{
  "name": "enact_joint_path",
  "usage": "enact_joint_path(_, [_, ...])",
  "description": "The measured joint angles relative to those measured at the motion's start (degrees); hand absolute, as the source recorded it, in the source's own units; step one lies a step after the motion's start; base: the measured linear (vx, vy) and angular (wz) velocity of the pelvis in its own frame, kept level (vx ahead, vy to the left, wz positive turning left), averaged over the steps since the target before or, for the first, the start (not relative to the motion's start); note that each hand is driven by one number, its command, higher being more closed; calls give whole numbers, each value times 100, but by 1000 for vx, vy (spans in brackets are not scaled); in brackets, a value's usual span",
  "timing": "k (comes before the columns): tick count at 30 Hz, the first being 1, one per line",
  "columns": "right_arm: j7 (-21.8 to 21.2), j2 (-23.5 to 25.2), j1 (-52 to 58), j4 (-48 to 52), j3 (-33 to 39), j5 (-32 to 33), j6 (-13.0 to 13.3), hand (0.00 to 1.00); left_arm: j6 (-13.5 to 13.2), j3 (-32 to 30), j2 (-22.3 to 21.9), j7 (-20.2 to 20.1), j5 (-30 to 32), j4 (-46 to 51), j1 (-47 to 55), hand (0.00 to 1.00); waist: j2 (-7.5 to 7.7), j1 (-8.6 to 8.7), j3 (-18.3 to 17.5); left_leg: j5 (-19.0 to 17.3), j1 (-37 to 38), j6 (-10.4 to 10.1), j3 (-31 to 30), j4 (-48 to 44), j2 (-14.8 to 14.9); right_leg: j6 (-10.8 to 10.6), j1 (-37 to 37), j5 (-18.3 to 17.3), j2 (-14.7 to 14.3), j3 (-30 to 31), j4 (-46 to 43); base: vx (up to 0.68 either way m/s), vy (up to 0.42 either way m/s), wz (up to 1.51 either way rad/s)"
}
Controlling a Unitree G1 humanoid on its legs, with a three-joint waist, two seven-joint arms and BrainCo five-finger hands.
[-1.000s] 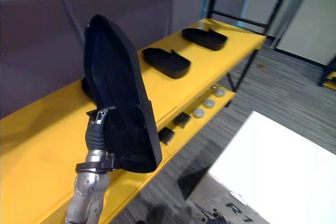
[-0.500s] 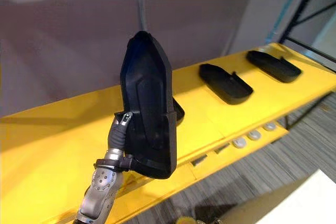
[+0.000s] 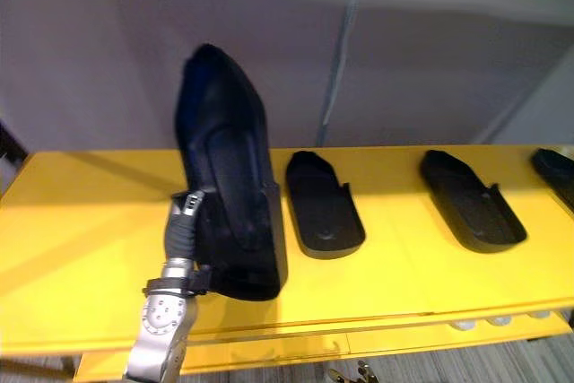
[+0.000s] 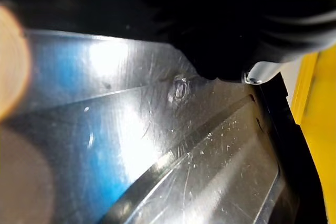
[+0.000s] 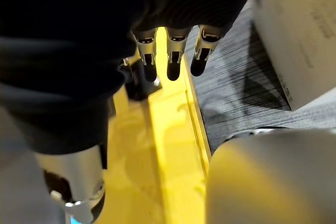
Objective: Walk over and take plastic housings, then place them on the shelf
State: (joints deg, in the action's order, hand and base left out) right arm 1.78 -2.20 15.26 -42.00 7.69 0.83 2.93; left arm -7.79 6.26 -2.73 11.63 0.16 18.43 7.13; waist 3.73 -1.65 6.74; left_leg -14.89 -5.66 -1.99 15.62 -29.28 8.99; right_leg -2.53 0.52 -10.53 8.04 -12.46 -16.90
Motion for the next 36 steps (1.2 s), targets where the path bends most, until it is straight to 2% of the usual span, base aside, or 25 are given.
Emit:
enact_joint_path(1, [1,-10,-48,-34,1,-37,1,0,5,-53,8,35,0,-7,43,100,26,3,13,-13,-3,6,84,-174,197,0,26,0,72,-40,-17,-86,184,18])
enact_joint_path(2, [6,-37,-95,-100,3,-94,2,0,4,-55,56,75,1,-41,113,100,38,19,4,-12,43,4,137,-364,523,-17,20,8,254,-95,-20,-81,287,23])
enact_joint_path(3, [14,-52,-156,-264,2,-135,0,0,3,-45,63,99,1,-80,166,100,9,79,-58,-1,124,-9,92,-340,775,-149,33,83,442,-113,26,-65,327,31])
enact_joint_path(4, [23,-57,-169,-319,20,-143,1,0,1,-21,62,121,2,-109,170,100,-33,103,-112,45,122,3,31,-278,865,-245,52,138,524,-123,68,7,411,33])
enact_joint_path(5, [40,-167,-242,-405,9,-172,2,0,-20,23,18,156,2,-167,160,100,-203,175,-233,571,169,-50,-142,206,1008,-497,135,274,591,-115,146,46,506,28])
enact_joint_path(6, [43,-236,-367,-553,13,-200,-4,0,-27,-5,23,196,1,-212,150,100,-288,251,-318,402,248,-476,-264,590,775,-622,172,433,692,-100,343,54,656,50])
enact_joint_path(7, [42,-166,-485,-682,12,-197,-3,0,-28,-65,113,236,-1,-315,61,100,-205,409,-327,322,263,-604,-302,987,535,-518,133,674,831,-100,667,20,576,51])
enact_joint_path(10, [39,52,-634,-851,9,-198,1,0,-18,-158,461,428,-3,-688,-123,100,-34,359,-224,308,219,-580,-329,1043,222,-529,31,1453,1020,-65,1044,-51,421,25])
enact_joint_path(12, [36,121,-658,-867,-20,-199,1,0,-20,-149,537,434,19,-772,-188,100,-28,343,-218,276,133,-534,-326,923,217,-436,96,1657,1015,-34,1014,-89,256,-3])
enact_joint_path(14, [22,142,-691,-861,-113,-199,0,0,-16,-135,546,432,34,-838,-253,100,9,343,-218,249,30,-489,-258,821,203,-217,288,1820,1022,31,897,-109,161,-20])
enact_joint_path(15, [16,130,-694,-843,-114,-196,1,0,-9,-78,504,425,121,-837,-228,100,-34,327,-208,234,109,-406,-121,976,199,-119,330,1837,960,212,929,-89,80,-37])
enact_joint_path(16, [8,130,-719,-824,-119,-197,-1,0,-10,-60,485,416,144,-839,-228,100,-85,295,-159,219,199,-379,-23,1094,204,-285,419,1640,927,320,730,-122,72,-43])
enact_joint_path(17, [-22,130,-730,-769,-134,-194,4,0,14,-44,449,389,211,-922,-248,100,-62,325,-94,233,312,-365,13,1110,203,-625,591,832,645,844,-275,-135,-45,-24])
enact_joint_path(18, [-19,122,-671,-684,-148,-188,5,0,49,-28,355,356,292,-994,-232,100,-57,360,-94,231,385,-365,-16,1111,197,-564,598,148,331,1075,-806,-129,-97,-7])
enact_joint_path(19, [-20,119,-639,-650,-166,-183,11,0,55,-28,299,329,344,-1003,-229,100,-55,369,-98,226,387,-370,-30,1105,165,-535,583,-109,197,1128,-885,-89,-190,4])
enact_joint_path(20, [-19,82,-638,-655,-214,-156,21,0,54,-23,212,300,369,-1010,-230,100,-29,365,-115,193,360,-376,-52,1108,66,-406,518,-449,159,1179,-718,-47,-170,10])
enact_joint_path(21, [-37,66,-660,-655,-190,-63,21,0,70,-24,144,296,398,-1093,-223,100,-110,385,-102,200,330,-414,-180,1124,47,-415,437,-555,98,1203,-540,-32,-155,17])
enact_joint_path(23, [-43,30,-659,-649,-142,-55,36,0,170,7,101,261,463,-1205,-161,100,-189,418,-138,355,386,-479,-337,1306,56,-378,387,-532,8,1132,-469,47,-131,22])
enact_joint_path(26, [-30,37,-633,-674,-64,-58,36,0,210,25,79,166,493,-1216,-60,100,-223,405,-191,529,648,-523,-335,1654,118,-326,189,-512,-97,1133,-370,123,-100,3])
enact_joint_path(29, [-7,80,-595,-672,67,-58,36,0,221,24,82,148,565,-1216,-15,100,-203,401,-216,549,852,-538,-273,1821,114,-274,21,-472,-116,1174,-186,118,11,-7])
enact_joint_path(33, [-7,139,-497,-682,119,-61,35,0,247,15,124,132,567,-1238,37,100,-174,371,-390,643,1016,-520,-189,1987,107,-200,-223,-240,-136,1184,149,115,79,-1])
enact_joint_path(36, [-9,163,-489,-838,117,-64,36,0,277,-32,203,144,585,-1456,42,100,-169,351,-585,847,1140,-503,-168,2190,117,-88,-278,18,-178,1172,155,75,65,12])
